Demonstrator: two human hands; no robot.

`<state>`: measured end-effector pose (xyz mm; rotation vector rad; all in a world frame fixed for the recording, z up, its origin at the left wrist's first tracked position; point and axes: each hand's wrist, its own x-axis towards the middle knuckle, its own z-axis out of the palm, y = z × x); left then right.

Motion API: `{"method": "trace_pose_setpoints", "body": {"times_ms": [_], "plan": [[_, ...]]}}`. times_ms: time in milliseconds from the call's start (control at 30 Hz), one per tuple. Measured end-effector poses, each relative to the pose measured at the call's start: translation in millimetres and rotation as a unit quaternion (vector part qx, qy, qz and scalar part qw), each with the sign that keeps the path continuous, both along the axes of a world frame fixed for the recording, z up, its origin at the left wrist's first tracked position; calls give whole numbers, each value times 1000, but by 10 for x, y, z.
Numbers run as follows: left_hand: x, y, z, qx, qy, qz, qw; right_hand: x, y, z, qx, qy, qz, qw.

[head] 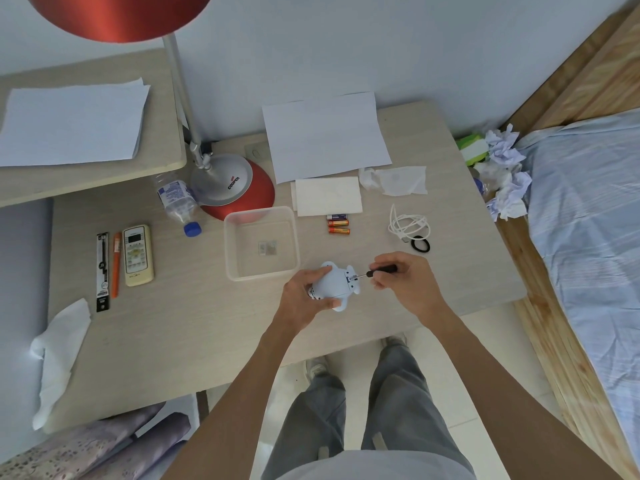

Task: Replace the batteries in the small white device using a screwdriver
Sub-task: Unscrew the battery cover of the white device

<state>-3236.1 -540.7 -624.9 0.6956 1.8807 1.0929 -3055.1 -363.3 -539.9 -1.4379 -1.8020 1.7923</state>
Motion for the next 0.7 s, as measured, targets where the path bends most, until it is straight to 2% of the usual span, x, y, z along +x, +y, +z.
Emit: {"method": "trace_pose_setpoints", "body": {"times_ms": [100, 267, 333, 567, 700], "plan": [[5, 3, 1, 3, 3, 3, 1000, -22, -10, -14, 27, -38, 34, 998], [9, 5, 12, 2, 1, 1, 1000, -21, -55, 47, 122, -150, 135, 972], [10, 5, 13, 1, -2, 1, 1000, -23, -50, 41, 140, -154, 148, 967], [16, 5, 13, 2, -10, 7, 1000, -12, -35, 11, 103, -137, 163, 972], [15, 4, 21, 4, -12, 5, 1000, -23, -71, 13, 127, -158, 164, 965]]}}
